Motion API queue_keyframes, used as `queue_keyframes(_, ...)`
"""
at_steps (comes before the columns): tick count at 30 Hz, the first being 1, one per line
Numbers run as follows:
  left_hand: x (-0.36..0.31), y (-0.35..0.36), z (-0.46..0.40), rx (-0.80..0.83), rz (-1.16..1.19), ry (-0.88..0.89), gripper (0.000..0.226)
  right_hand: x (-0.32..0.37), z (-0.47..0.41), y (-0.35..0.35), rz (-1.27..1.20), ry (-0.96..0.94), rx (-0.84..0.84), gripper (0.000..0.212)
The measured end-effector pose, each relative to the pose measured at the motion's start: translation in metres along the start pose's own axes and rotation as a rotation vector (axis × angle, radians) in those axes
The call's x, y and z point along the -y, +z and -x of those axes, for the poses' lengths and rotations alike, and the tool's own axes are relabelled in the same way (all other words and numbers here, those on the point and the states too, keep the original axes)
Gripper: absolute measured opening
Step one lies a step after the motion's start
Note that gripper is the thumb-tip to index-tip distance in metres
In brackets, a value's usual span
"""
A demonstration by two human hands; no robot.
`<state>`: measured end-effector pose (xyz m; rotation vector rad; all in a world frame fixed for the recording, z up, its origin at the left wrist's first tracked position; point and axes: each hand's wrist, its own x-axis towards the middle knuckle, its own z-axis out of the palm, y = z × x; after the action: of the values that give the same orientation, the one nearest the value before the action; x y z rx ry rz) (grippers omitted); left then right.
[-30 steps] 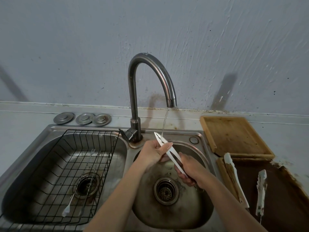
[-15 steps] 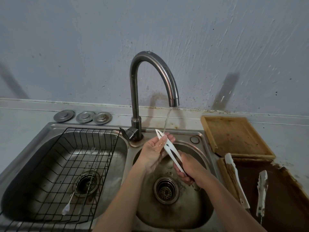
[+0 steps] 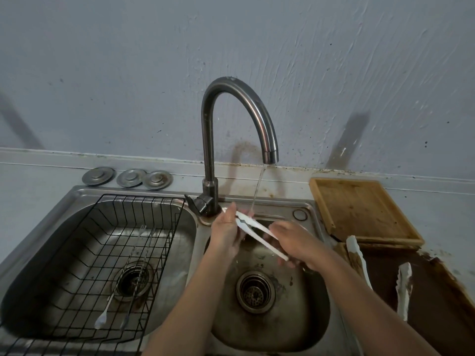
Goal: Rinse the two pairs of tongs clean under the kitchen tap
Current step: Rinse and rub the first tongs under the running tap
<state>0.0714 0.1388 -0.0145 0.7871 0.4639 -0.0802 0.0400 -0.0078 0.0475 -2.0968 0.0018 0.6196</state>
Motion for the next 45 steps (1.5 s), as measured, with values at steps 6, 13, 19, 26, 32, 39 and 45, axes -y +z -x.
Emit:
queue_keyframes(6,0.013,-0.005,-0.005,-0.193,0.26,-0.28,0.031,0.033,0.012,-0.022,0.016,-0.288,0.057,0.008)
queue_keyframes(13,0.027,-0.005,0.006,-0.231,0.558,-0.501,0.041,0.049,-0.007,0.006,-0.021,-0.642,-0.226,0.026)
queue_keyframes(19,0.03,0.001,0.011,-0.253,0.542,-0.53,0.04,0.046,-0.017,0.013,-0.102,-0.7,-0.33,0.034)
queue_keyframes(26,0.023,0.002,0.018,-0.277,0.377,-0.511,0.037,0.044,-0.011,0.001,0.071,-0.788,-0.515,0.026)
queue_keyframes(32,0.012,-0.018,0.017,-0.335,0.211,-0.509,0.032,0.064,-0.004,-0.019,0.758,-0.776,-0.427,0.021)
queue_keyframes(39,-0.001,-0.031,0.011,-0.392,-0.129,-0.351,0.029,0.046,-0.018,0.02,1.522,-0.818,-0.274,0.043)
queue_keyframes(45,-0.018,-0.04,0.018,-0.295,-0.43,-0.262,0.034,0.006,-0.035,0.02,1.037,-0.389,-0.125,0.046)
